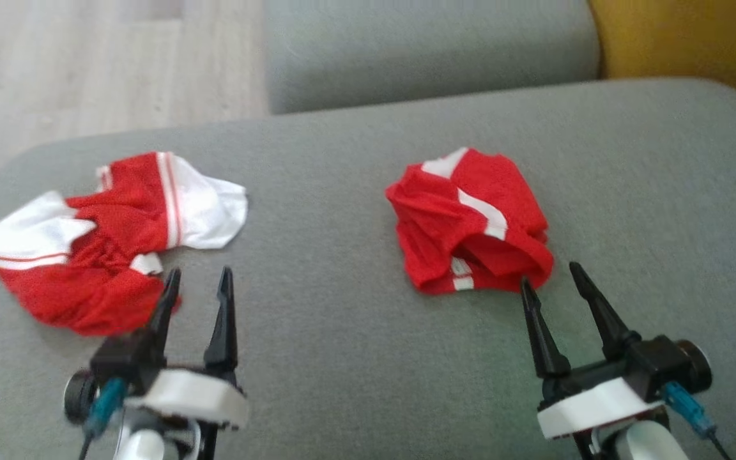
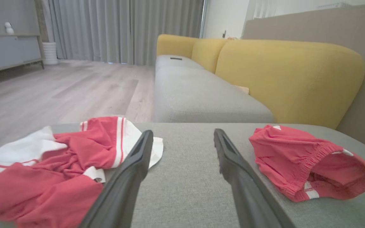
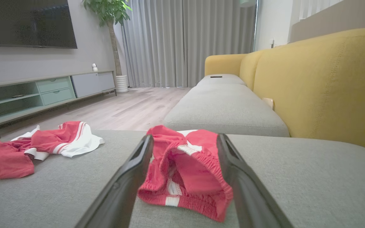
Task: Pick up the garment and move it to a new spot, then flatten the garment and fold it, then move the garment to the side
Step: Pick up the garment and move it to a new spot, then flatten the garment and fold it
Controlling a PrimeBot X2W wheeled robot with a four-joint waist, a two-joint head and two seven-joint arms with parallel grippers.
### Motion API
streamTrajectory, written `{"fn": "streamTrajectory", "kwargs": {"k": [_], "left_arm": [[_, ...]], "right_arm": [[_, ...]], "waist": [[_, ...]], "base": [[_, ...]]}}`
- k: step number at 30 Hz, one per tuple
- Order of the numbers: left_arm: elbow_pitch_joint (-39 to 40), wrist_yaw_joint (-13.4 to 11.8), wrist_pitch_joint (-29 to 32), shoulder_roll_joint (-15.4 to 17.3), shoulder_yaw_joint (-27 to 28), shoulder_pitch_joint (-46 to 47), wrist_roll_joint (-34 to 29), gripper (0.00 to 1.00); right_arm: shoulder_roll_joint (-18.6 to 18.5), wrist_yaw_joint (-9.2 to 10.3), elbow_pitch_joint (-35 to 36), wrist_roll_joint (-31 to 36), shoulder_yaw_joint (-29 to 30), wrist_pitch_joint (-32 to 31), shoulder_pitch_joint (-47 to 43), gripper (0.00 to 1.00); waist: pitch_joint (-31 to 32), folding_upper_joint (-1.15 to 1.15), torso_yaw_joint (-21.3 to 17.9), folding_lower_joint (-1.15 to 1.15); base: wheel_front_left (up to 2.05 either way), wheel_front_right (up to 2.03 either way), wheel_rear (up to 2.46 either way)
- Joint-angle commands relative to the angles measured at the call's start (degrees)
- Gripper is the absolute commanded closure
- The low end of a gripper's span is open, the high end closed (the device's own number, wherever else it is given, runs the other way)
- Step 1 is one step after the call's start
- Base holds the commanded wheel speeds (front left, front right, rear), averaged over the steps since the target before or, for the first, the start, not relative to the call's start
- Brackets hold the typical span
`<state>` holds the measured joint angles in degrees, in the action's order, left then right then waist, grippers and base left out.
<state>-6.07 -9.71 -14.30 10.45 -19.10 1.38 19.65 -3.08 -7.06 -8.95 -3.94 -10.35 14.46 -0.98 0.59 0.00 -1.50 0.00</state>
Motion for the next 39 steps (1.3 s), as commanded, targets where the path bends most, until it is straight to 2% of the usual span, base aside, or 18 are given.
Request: {"fn": "streamTrajectory", "kwargs": {"k": [1,6,9,14,22,39], "left_arm": [[3.57,0.66,-0.69,-0.87,4.21,-0.59,-2.59,0.0],[6.47,1.3,-0.69,-3.34,8.06,-6.7,-8.29,0.0],[8.17,0.65,-0.69,-5.02,10.54,-10.44,-11.03,0.0],[9.59,1.03,-0.7,-6.65,11.57,-15.17,-13.5,0.0],[10.52,2.3,-0.7,-7.22,10.68,-16.15,-16.87,0.0],[9.5,3.17,-0.7,-7.49,10.06,-15.89,-17.87,0.0]], "right_arm": [[0.05,-0.43,1.36,0.43,-0.78,0.54,-0.21,0.0],[0.01,-0.43,1.15,0.59,0.35,0.54,-1.49,0.0],[0.03,-0.43,1.03,0.62,1.03,0.54,-2.38,0.0],[0.1,-0.43,1.0,0.6,2.59,0.54,-3.92,0.0],[0.17,-0.43,0.7,0.28,2.19,0.54,-5.86,0.0],[0.2,-0.43,0.41,-0.17,1.9,0.54,-5.81,0.0]], "waist": [[3.11,0.0,2.73,0.0],[4.7,0.0,3.26,0.0],[5.51,0.0,3.11,0.0],[6.41,0.0,3.09,0.0],[7.42,0.0,3.58,0.0],[7.82,0.0,3.41,0.0]], "base": [[0.0,0.0,0.0],[0.0,0.0,0.0],[0.0,0.0,0.0],[0.0,0.0,0.0],[0.0,0.0,0.0],[0.0,0.0,0.0]]}}
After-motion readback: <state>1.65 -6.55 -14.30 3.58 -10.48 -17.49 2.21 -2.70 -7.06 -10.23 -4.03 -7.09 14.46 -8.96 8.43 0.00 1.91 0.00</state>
